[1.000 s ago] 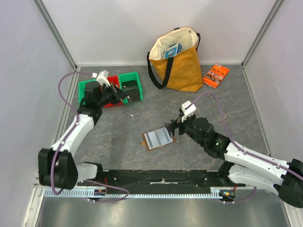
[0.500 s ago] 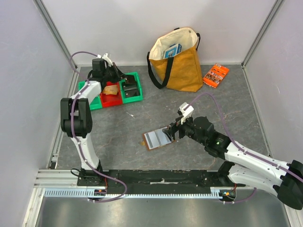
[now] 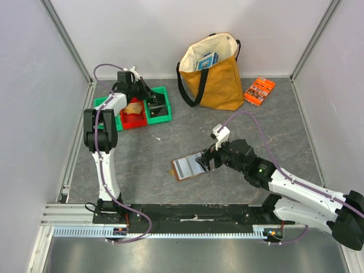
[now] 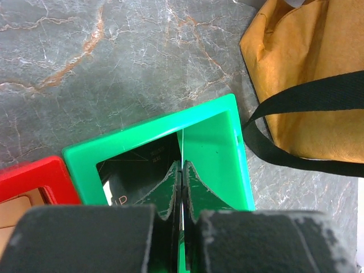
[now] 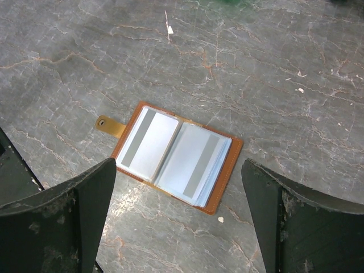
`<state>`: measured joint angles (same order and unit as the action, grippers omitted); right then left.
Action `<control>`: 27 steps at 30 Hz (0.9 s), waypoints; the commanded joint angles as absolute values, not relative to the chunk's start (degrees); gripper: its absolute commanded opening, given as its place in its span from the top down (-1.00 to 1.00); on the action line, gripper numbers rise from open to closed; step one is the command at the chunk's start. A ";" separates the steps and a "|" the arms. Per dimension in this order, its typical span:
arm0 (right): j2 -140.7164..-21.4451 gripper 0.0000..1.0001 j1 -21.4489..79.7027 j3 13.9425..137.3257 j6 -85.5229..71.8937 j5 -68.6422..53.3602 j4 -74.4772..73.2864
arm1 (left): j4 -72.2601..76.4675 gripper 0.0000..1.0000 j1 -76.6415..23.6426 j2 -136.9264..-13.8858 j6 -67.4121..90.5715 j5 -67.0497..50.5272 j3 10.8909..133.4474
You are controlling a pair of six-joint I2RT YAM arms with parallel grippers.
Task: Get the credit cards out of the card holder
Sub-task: Place the credit card in the storage box.
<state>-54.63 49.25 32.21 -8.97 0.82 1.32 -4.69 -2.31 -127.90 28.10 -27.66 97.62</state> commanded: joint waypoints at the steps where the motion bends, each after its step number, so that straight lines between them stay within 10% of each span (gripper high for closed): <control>1: -55.19 -0.96 49.04 35.86 -8.88 0.18 0.44 | -5.18 0.92 -2.02 -128.85 29.44 -28.57 101.33; 12: -54.14 -0.96 49.04 38.50 -8.17 1.49 -4.74 | -14.67 -0.28 -2.02 -126.56 24.79 -18.20 106.43; 27: -51.86 -0.96 49.04 40.34 -14.76 7.21 -8.79 | -18.10 -0.72 -7.03 -106.37 22.76 -13.81 94.85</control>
<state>-53.08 49.25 37.87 -11.16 5.13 -8.73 -16.75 -4.36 -116.51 25.45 -16.78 98.19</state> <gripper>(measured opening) 0.982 0.852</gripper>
